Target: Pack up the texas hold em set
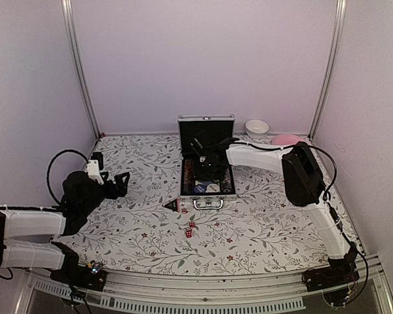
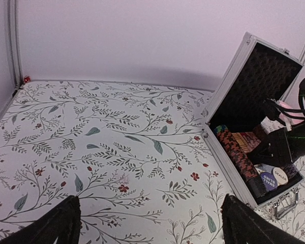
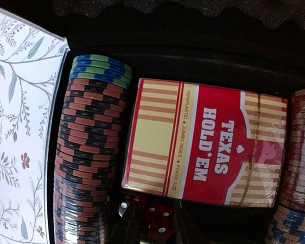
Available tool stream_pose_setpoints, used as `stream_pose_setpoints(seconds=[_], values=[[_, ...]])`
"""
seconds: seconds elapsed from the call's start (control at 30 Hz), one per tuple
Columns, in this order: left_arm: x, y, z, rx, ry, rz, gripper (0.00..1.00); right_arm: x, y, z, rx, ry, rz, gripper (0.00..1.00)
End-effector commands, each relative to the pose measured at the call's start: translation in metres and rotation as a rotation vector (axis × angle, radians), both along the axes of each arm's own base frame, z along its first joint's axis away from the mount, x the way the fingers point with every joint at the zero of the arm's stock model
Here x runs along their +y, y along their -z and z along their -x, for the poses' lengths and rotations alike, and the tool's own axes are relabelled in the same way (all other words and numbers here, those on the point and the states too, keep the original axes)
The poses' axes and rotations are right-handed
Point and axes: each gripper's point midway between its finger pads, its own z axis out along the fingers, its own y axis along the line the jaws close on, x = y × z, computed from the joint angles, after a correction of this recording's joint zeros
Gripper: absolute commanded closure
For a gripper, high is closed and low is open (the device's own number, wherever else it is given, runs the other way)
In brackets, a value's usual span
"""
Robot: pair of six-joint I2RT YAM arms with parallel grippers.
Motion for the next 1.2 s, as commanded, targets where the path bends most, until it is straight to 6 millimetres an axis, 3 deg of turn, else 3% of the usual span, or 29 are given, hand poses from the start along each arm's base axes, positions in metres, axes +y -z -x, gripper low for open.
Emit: stream_pose_setpoints(seconds=[0.0,0.6,1.17], values=[[-0.006,-0.014,-0.004,-0.039,0.016,0.015,0.03,0.002,0.001,-0.007,-0.008,0.004,-0.012,0.76],[-0.007,-0.013,-0.005,-0.033,0.019,0.014,0.03,0.001,-0.008,-0.010,-0.022,0.011,-0.025,0.68],[-0.008,-0.013,-0.006,-0.031,0.021,0.013,0.03,0.012,-0.007,-0.008,-0.002,-0.015,-0.075,0.45]])
